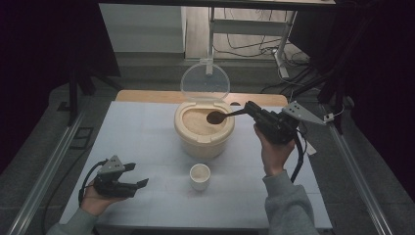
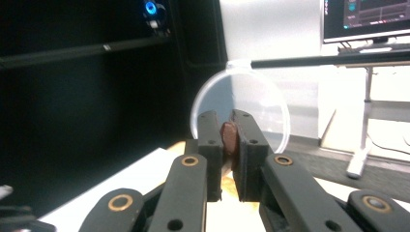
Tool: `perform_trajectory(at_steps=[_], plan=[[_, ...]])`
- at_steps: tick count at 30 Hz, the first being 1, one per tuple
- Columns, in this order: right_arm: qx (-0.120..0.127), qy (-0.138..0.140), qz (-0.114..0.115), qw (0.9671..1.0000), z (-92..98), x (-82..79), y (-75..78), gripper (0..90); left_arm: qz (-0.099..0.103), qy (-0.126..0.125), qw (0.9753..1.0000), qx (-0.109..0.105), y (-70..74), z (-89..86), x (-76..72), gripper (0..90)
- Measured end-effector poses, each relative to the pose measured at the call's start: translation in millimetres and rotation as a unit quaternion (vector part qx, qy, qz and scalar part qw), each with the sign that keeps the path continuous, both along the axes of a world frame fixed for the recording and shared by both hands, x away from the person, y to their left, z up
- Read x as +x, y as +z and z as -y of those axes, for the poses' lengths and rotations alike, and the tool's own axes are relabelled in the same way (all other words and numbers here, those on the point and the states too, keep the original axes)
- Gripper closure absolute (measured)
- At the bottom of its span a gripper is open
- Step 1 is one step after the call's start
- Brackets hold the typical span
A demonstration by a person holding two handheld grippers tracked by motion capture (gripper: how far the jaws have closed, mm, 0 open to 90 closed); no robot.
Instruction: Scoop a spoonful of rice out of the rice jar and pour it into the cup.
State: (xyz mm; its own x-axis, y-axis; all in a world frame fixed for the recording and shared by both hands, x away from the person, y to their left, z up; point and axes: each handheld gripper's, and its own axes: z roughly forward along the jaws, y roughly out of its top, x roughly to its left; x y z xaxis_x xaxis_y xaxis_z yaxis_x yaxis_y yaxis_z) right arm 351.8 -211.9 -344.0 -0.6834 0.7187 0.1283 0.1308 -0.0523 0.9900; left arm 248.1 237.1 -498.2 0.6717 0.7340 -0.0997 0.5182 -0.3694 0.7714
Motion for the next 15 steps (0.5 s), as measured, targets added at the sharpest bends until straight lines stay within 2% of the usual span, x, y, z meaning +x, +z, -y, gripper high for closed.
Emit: perform_trajectory(at_steps=[3, 10, 12, 15], plan=[[-0.022, -0.013, -0.004, 0.9997, -6.1, 6.4, -3.7, 82.7, 0.0, -0.001, 1.0, 0.0, 0.1, -0.1, 0.0, 22.1], [-0.047, -0.032, -0.015, 0.9983, -12.2, 16.0, -9.7, 82.7, -0.002, 0.001, 1.0, 0.0, -0.6, -1.3, 0.2, 22.1], [-0.065, -0.043, -0.007, 0.9969, -13.8, 16.4, -9.5, 82.7, -0.003, 0.001, 1.0, -0.001, -0.6, -1.5, 0.4, 22.2], [-0.104, -0.053, -0.001, 0.9932, -18.6, 18.3, -11.7, 82.6, -0.003, 0.0, 1.0, 0.001, -0.8, -1.1, 0.6, 22.2]])
